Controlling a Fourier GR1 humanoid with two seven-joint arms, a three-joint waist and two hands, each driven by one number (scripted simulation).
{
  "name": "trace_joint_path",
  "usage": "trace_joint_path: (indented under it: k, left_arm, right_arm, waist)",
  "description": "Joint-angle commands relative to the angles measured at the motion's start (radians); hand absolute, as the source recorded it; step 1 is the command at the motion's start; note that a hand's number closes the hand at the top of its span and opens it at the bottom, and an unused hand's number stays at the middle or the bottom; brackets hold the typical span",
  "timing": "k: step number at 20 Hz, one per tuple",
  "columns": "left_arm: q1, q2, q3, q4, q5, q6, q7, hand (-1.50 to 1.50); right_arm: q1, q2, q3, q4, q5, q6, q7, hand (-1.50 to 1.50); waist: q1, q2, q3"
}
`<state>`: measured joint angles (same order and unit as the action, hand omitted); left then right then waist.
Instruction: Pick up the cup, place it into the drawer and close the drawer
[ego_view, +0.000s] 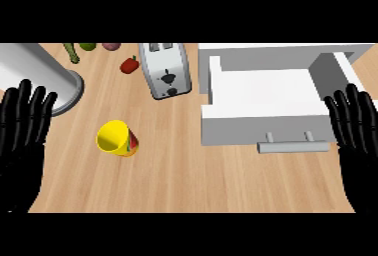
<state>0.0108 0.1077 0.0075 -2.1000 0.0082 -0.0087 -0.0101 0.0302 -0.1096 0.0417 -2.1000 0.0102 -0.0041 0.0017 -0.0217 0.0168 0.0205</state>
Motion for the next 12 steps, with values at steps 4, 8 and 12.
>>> trace_joint_path:
  k: [4, 8, 12]
  left_arm:
    - [-0.098, 0.131, 0.048, 0.090, 0.290, -0.278, -0.019, -1.50]
    - [-0.038, 0.120, 0.045, 0.229, 0.499, -0.359, 0.083, -1.50]
    - [-0.148, 0.201, 0.150, 0.394, 0.634, -0.446, 0.107, -1.50]
  right_arm:
    - [-0.024, 0.016, -0.008, 0.026, -0.010, -0.001, -0.037, -1.50]
    - [-0.012, -0.030, 0.032, 0.008, -0.048, 0.069, 0.079, -1.50]
    - [-0.075, -0.079, -0.027, 0.018, -0.105, 0.110, 0.145, -1.50]
  waist:
    - [0.015, -0.014, -0.022]
    - [0.015, -0.011, -0.023]
    - [0.013, -0.015, -0.021]
